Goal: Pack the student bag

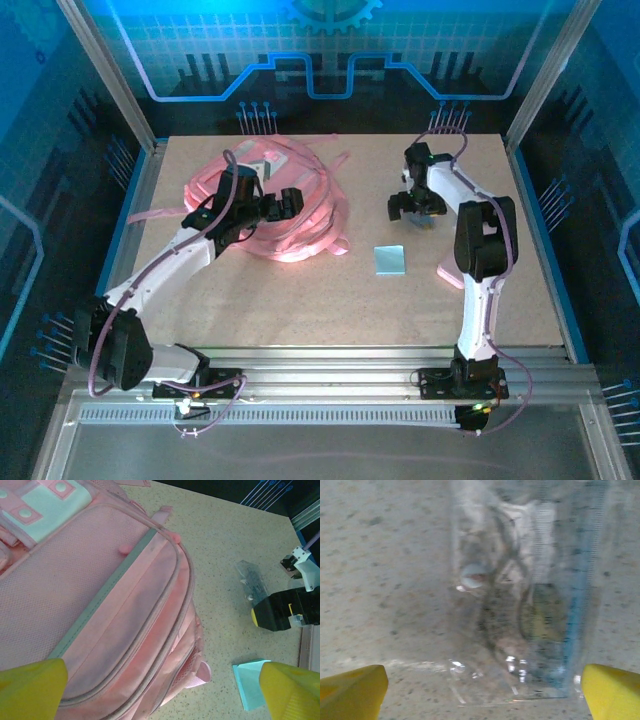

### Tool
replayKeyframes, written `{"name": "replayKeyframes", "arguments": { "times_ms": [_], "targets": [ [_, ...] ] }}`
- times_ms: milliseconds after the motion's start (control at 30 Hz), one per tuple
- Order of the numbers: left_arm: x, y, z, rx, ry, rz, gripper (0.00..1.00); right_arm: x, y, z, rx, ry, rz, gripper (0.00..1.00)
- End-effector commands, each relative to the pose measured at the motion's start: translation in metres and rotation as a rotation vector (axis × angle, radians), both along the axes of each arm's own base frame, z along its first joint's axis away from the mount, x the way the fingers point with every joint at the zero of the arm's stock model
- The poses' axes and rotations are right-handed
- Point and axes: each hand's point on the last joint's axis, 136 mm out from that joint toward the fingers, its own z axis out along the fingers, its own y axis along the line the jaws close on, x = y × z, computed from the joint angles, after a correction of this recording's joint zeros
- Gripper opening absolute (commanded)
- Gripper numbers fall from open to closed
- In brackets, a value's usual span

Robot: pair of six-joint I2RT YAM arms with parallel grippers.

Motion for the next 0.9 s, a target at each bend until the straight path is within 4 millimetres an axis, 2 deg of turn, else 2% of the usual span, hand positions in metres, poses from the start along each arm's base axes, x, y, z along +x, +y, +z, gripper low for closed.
{"name": "replayKeyframes", "arguments": {
  "times_ms": [0,233,400,500,600,867],
  "targets": [
    [-0.005,0.004,0.008,-0.019,-0.02,0.009,0.99,0.011,-0.009,0.014,-0.013,-0.043,-0.039,1.0],
    [-0.003,0.004,0.007,-0.01,-0.016,0.011,0.99,0.016,-0.006,-0.016,0.083,0.047,-0.02,1.0],
    [0.0,0.007,0.006,0.033,-0.01,0.006,0.99,0.012,-0.017,-0.036,0.031,0.102,-0.051,1.0],
    [0.0,0.007,0.008,0.041,-0.014,-0.001,0.99,0.007,-0.016,-0.043,0.035,0.127,-0.045,1.0],
    [-0.001,0.007,0.006,0.042,-0.012,0.0,0.99,0.001,-0.018,-0.046,0.026,0.139,-0.045,0.92],
    [-0.002,0.005,0.008,0.034,-0.013,-0.01,0.99,-0.003,-0.019,-0.043,0.052,0.126,-0.058,0.59]
  ]
}}
